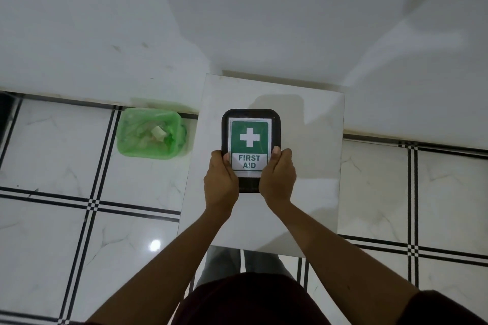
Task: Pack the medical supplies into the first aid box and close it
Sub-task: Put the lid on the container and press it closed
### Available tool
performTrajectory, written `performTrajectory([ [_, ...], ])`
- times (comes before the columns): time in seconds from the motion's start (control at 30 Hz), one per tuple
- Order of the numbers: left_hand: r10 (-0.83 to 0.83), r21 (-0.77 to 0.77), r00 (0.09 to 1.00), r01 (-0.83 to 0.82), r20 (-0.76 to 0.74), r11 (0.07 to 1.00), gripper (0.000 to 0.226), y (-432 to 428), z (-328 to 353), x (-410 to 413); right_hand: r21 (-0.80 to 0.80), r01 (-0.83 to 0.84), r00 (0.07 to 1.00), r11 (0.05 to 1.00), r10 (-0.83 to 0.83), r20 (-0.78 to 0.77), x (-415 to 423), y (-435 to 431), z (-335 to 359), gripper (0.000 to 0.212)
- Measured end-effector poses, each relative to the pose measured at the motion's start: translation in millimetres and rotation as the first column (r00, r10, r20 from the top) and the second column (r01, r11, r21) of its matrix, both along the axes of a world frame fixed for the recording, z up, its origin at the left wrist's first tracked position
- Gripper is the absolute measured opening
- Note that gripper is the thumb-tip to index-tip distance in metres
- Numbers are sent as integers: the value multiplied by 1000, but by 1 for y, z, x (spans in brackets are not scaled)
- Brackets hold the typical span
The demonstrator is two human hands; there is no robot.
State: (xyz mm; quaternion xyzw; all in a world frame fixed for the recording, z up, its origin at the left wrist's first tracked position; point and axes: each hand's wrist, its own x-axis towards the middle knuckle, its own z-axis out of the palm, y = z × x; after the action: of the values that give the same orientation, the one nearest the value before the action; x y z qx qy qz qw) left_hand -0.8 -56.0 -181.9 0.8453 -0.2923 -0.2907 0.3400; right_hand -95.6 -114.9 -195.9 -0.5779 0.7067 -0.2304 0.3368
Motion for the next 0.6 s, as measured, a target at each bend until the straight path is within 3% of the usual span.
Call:
performTrajectory([
  [0.3,-91,76,994,86,63,993,27,-9,4,10,73,-79,996,994,81,-28,-7,-9,2,33],
  [0.47,207,125,977,-199,-48,972,51,-46,17,16,72,-96,995,993,96,-5,-6,-37,9,28],
  [0.6,249,96,967,-244,-46,965,54,-52,13,12,90,-9,990,996,-4,143,7,-48,12,33],
])
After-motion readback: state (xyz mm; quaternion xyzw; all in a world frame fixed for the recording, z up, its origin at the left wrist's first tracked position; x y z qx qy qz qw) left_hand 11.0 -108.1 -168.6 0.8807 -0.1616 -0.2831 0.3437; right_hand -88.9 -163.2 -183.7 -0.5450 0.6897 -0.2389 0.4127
